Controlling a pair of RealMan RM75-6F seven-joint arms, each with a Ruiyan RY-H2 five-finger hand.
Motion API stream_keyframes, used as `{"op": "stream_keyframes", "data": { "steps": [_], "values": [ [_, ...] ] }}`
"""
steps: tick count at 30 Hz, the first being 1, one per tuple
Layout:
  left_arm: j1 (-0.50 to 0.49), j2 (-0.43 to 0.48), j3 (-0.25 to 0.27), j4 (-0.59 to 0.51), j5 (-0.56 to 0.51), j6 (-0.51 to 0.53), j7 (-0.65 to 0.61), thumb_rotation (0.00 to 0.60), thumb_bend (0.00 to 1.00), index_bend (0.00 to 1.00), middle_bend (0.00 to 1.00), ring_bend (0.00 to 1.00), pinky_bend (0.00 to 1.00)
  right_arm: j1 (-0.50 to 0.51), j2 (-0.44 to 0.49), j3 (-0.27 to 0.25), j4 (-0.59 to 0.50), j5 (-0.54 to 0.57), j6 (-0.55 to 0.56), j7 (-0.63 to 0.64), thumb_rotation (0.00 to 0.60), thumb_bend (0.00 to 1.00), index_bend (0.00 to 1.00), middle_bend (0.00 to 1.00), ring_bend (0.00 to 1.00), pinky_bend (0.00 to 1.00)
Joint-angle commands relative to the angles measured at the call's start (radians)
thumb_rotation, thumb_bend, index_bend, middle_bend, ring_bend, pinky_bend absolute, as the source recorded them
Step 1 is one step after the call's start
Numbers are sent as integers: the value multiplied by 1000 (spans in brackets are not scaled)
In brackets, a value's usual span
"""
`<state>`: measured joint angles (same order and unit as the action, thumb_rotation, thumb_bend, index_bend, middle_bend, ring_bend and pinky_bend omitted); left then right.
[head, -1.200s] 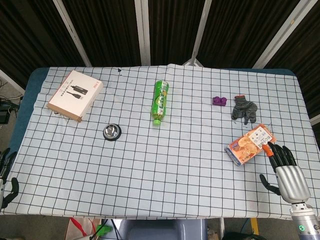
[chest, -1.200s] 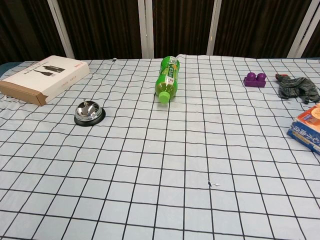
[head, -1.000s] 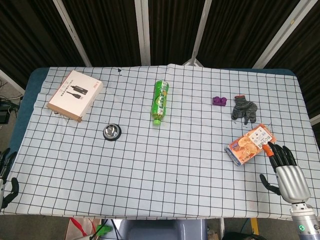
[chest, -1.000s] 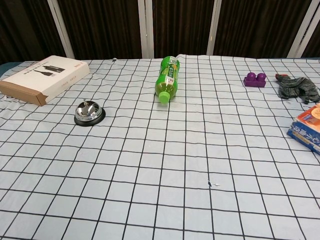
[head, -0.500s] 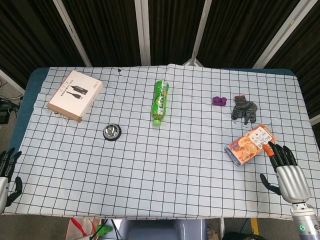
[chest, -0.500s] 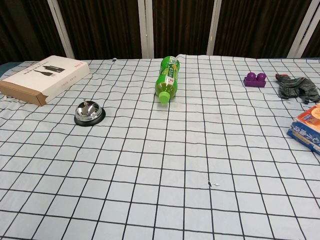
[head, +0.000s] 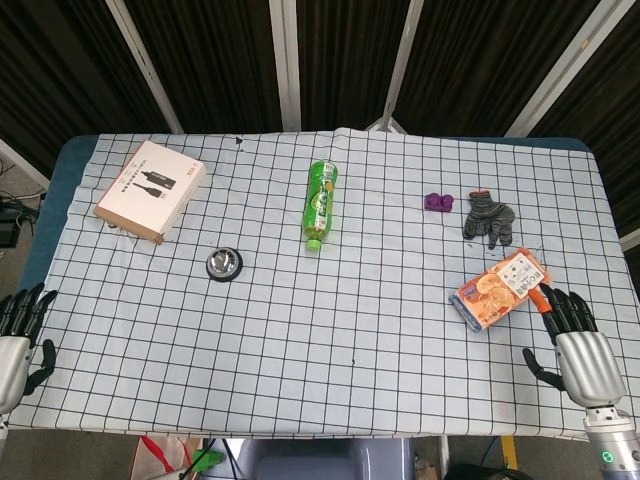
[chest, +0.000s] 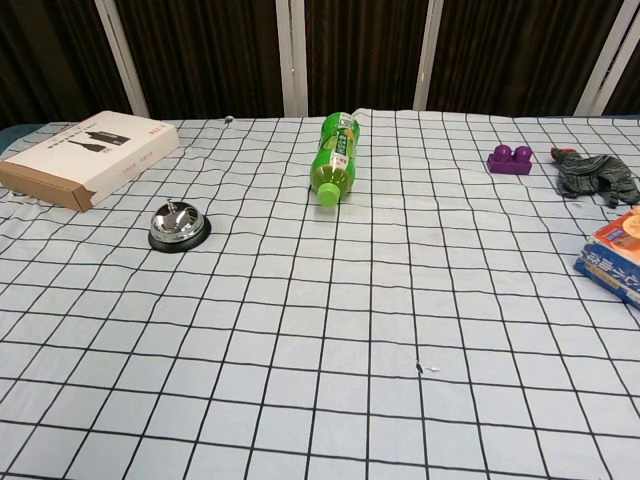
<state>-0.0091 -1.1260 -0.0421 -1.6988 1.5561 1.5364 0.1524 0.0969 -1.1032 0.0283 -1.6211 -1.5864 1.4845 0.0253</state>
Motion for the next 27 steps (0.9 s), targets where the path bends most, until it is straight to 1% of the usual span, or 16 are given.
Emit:
{"op": "stream_keyframes", "data": {
  "steps": [1, 4, 7, 11, 18, 27],
  "values": [
    [-48, -17, -31, 32, -29, -57, -27, 600, 869, 0, 0, 0, 0, 0, -1, 0, -1, 1, -1, -3, 600, 388, 79, 0, 0, 0],
    [-105, -31, -55, 58, -52, -133, -30, 600, 869, 0, 0, 0, 0, -1, -2, 0, -4, 2, -1, -9, 600, 387, 79, 0, 0, 1],
    [-164, -51, -77, 83, -64, -202, -1, 600, 869, 0, 0, 0, 0, 1, -3, 0, -5, 5, -5, -14, 600, 388, 78, 0, 0, 1],
    [-242, -103, -108, 121, -81, -277, 46, 600, 870, 0, 0, 0, 0, 3, -4, 1, -5, 9, -11, -19, 600, 387, 79, 0, 0, 1],
    [-344, -212, -154, 175, -112, -347, 86, 600, 875, 0, 0, 0, 0, 2, -1, 5, 0, 21, -13, -5, 600, 388, 79, 0, 0, 1],
    [-453, -332, -173, 221, -200, -463, 211, 600, 874, 0, 0, 0, 0, -2, 8, 7, 7, 22, -5, 28, 600, 388, 79, 0, 0, 1]
  ]
}}
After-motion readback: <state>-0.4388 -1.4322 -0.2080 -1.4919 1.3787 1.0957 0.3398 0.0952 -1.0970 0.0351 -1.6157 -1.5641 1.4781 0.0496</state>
